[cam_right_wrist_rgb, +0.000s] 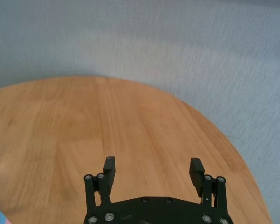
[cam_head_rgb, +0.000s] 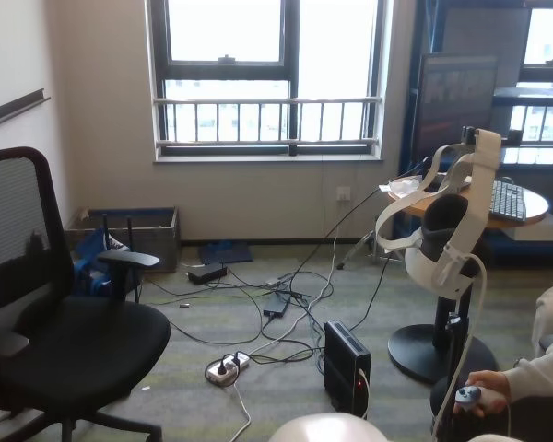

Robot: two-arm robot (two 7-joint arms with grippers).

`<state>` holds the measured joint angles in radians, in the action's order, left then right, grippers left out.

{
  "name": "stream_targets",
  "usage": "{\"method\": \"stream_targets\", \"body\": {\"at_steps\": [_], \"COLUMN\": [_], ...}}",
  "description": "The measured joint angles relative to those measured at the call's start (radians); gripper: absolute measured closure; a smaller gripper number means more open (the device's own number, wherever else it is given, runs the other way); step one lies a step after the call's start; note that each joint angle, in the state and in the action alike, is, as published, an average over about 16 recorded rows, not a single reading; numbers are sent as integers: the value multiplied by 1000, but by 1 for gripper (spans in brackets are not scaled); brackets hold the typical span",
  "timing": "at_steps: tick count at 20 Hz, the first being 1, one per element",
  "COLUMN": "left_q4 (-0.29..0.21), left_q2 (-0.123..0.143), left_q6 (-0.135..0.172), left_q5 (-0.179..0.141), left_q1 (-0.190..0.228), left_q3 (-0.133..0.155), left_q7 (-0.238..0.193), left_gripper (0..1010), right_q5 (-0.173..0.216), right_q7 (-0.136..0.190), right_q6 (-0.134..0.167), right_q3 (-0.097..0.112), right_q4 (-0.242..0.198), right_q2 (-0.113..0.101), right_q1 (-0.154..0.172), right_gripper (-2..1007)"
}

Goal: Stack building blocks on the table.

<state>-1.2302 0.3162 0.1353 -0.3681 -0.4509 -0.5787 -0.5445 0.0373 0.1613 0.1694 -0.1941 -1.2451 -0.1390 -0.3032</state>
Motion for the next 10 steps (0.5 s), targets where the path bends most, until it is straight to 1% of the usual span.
{"method": "stream_targets", "body": {"at_steps": [2,5,10], "left_q4": [-9,-22,-29], "left_q2": [4,15,37], "left_q6": [-2,-9,-28], "left_q5": [1,3,10], "left_q1": [3,8,17], "left_q3": [6,23,66], "left_q7": [9,27,61], "left_gripper": [77,38,10], "right_q5": [0,0,0], "right_q7": [0,0,0], "right_q6": [0,0,0], "right_q3": [0,0,0], "right_q4": [0,0,0], "right_q2": [0,0,0], "right_q1": [0,0,0], "right_gripper": [0,0,0]}}
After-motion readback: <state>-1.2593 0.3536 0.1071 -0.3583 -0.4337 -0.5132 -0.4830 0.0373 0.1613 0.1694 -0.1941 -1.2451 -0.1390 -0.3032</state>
